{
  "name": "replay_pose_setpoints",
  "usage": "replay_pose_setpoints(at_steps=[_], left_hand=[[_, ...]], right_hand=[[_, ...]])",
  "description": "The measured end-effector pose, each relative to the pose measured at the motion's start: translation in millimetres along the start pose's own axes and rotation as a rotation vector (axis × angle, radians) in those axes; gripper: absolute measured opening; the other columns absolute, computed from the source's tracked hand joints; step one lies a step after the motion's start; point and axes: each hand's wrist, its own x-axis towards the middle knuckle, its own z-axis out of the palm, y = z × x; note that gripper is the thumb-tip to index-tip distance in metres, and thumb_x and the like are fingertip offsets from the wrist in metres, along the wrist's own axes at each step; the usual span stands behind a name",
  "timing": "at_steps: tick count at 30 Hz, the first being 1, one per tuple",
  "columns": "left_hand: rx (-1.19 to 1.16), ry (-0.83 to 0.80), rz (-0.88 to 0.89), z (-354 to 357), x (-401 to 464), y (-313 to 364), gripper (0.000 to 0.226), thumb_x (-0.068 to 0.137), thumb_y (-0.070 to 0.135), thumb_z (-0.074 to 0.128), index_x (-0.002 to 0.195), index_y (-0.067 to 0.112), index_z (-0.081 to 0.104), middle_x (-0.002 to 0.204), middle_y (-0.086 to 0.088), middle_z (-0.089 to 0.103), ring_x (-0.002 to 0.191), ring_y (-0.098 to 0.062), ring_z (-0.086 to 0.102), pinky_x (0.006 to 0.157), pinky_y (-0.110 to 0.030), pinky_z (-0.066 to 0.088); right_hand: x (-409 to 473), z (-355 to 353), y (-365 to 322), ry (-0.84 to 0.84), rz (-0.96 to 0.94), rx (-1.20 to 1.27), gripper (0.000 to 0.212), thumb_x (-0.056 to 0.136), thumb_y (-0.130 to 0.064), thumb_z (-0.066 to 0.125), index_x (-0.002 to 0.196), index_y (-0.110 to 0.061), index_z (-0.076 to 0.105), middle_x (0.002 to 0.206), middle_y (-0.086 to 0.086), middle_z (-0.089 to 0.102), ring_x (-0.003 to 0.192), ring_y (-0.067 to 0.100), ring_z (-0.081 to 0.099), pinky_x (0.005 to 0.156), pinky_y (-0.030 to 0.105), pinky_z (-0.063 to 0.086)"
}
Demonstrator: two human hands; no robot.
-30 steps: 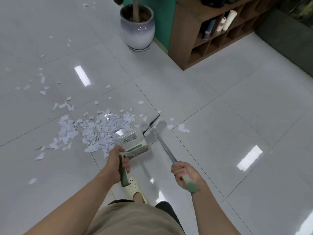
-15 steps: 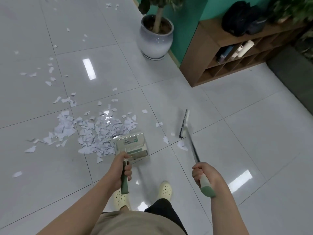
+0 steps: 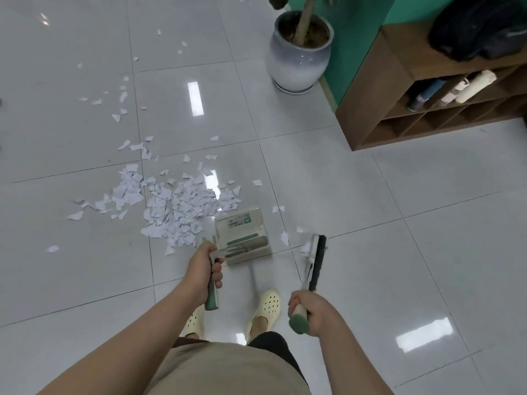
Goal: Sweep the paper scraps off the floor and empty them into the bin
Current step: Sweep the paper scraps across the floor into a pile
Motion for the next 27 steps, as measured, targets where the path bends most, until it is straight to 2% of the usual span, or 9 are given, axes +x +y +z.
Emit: replay_pose_setpoints(at_steps=[3, 5, 7, 10, 12, 15, 21, 25, 27], left_hand=[[-0.030, 0.045, 0.021, 5, -5, 2, 0.030, 0.095, 0.035, 0.041, 0.077, 0.013, 0.051, 0.053, 0.005, 0.028, 0.040, -0.012, 0.023, 0.042, -0.020, 0.026], [-0.044, 0.079, 0.032, 6, -9, 3, 0.027, 0.093, 0.034, 0.042, 0.078, 0.013, 0.050, 0.054, 0.005, 0.027, 0.041, -0.013, 0.023, 0.043, -0.021, 0.026], [-0.059, 0.104, 0.041, 8, -12, 3, 0.024, 0.092, 0.034, 0.043, 0.080, 0.013, 0.049, 0.055, 0.004, 0.026, 0.041, -0.013, 0.022, 0.042, -0.021, 0.026], [-0.088, 0.126, 0.057, 14, -17, 2, 0.021, 0.091, 0.033, 0.046, 0.083, 0.013, 0.046, 0.055, 0.005, 0.025, 0.041, -0.013, 0.021, 0.042, -0.021, 0.026], [-0.103, 0.139, 0.087, 17, -19, 1, 0.020, 0.090, 0.032, 0.047, 0.084, 0.014, 0.045, 0.054, 0.005, 0.025, 0.041, -0.013, 0.021, 0.043, -0.023, 0.026], [-0.124, 0.168, 0.121, 22, -19, 4, 0.019, 0.089, 0.031, 0.048, 0.083, 0.014, 0.043, 0.053, 0.005, 0.025, 0.042, -0.014, 0.021, 0.046, -0.025, 0.026], [-0.171, 0.185, 0.141, 25, -14, 11, 0.019, 0.089, 0.031, 0.047, 0.078, 0.016, 0.041, 0.055, 0.004, 0.025, 0.043, -0.015, 0.022, 0.047, -0.026, 0.027], [-0.168, 0.161, 0.113, 25, -5, 14, 0.020, 0.089, 0.031, 0.047, 0.078, 0.016, 0.042, 0.055, 0.004, 0.025, 0.043, -0.015, 0.022, 0.046, -0.025, 0.027], [-0.155, 0.146, 0.099, 25, 2, 16, 0.019, 0.089, 0.031, 0.046, 0.078, 0.015, 0.044, 0.055, 0.004, 0.026, 0.042, -0.014, 0.022, 0.046, -0.025, 0.027]], right_hand=[[4, 9, -18, -0.134, 0.022, 0.075, 0.012, 0.083, 0.007, 0.049, 0.087, -0.004, 0.050, 0.057, 0.005, 0.044, 0.038, 0.012, 0.043, 0.034, 0.023, 0.040], [7, 3, -45, -0.207, 0.049, 0.102, 0.019, 0.081, 0.010, 0.049, 0.077, -0.008, 0.045, 0.059, 0.003, 0.039, 0.036, 0.010, 0.039, 0.031, 0.021, 0.037], [11, -12, -76, -0.301, 0.077, 0.197, 0.040, 0.069, 0.019, 0.058, 0.070, -0.015, 0.037, 0.052, 0.000, 0.035, 0.030, 0.008, 0.035, 0.027, 0.020, 0.034], [9, -33, -122, -0.479, 0.117, 0.325, 0.065, 0.057, 0.025, 0.069, 0.074, -0.023, 0.029, 0.048, -0.003, 0.033, 0.029, 0.007, 0.035, 0.026, 0.022, 0.036], [-2, -29, -144, -0.547, 0.123, 0.301, 0.065, 0.056, 0.025, 0.070, 0.073, -0.022, 0.029, 0.047, -0.005, 0.032, 0.029, 0.007, 0.035, 0.027, 0.022, 0.037], [-28, -6, -157, -0.614, 0.098, 0.290, 0.061, 0.041, 0.027, 0.074, 0.066, -0.015, 0.038, 0.047, -0.005, 0.033, 0.030, 0.008, 0.036, 0.028, 0.020, 0.036], [-60, 29, -148, -0.449, 0.025, 0.329, 0.027, 0.083, 0.003, 0.049, 0.069, -0.016, 0.036, 0.047, -0.003, 0.037, 0.029, 0.007, 0.038, 0.030, 0.016, 0.038], [-58, 37, -142, -0.347, -0.040, 0.374, 0.018, 0.084, -0.002, 0.053, 0.085, -0.016, 0.041, 0.054, -0.007, 0.038, 0.032, 0.006, 0.043, 0.036, 0.014, 0.042], [-54, 43, -135, -0.288, -0.042, 0.370, 0.021, 0.083, -0.004, 0.058, 0.088, -0.018, 0.044, 0.059, -0.009, 0.039, 0.033, 0.006, 0.045, 0.032, 0.018, 0.043]])
